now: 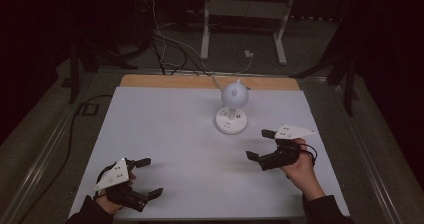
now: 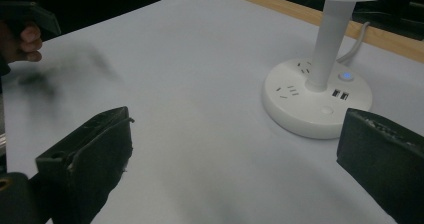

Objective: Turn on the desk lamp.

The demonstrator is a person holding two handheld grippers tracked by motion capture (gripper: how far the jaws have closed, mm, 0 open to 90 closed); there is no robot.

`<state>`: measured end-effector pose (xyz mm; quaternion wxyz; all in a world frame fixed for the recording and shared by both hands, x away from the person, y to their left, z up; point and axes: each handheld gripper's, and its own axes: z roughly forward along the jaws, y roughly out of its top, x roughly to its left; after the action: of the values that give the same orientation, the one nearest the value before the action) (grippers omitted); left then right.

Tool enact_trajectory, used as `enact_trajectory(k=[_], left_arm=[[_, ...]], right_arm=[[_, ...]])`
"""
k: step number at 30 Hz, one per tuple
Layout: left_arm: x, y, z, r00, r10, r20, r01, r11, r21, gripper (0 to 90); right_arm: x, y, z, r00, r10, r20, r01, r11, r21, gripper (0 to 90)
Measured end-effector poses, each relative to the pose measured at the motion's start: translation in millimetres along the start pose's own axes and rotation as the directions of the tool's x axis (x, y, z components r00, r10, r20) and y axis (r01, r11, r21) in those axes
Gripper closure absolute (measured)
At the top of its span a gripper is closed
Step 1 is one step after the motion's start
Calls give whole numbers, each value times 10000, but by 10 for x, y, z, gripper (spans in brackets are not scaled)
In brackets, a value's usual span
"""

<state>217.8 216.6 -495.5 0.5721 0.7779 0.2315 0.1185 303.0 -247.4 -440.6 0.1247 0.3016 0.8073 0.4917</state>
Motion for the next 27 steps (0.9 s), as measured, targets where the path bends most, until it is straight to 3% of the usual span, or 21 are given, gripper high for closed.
enact_trajectory(k=[22, 27], left_arm=[[0, 2, -5, 10000, 3, 18, -3, 10000, -24, 2], [1, 3, -7, 10000, 0, 23, 0, 10000, -46, 3]], right_arm=[[-340, 78, 323, 9985, 542, -116, -542, 9985, 50, 7], [-387, 56, 440, 9982, 552, -213, -546, 9981, 295, 6]])
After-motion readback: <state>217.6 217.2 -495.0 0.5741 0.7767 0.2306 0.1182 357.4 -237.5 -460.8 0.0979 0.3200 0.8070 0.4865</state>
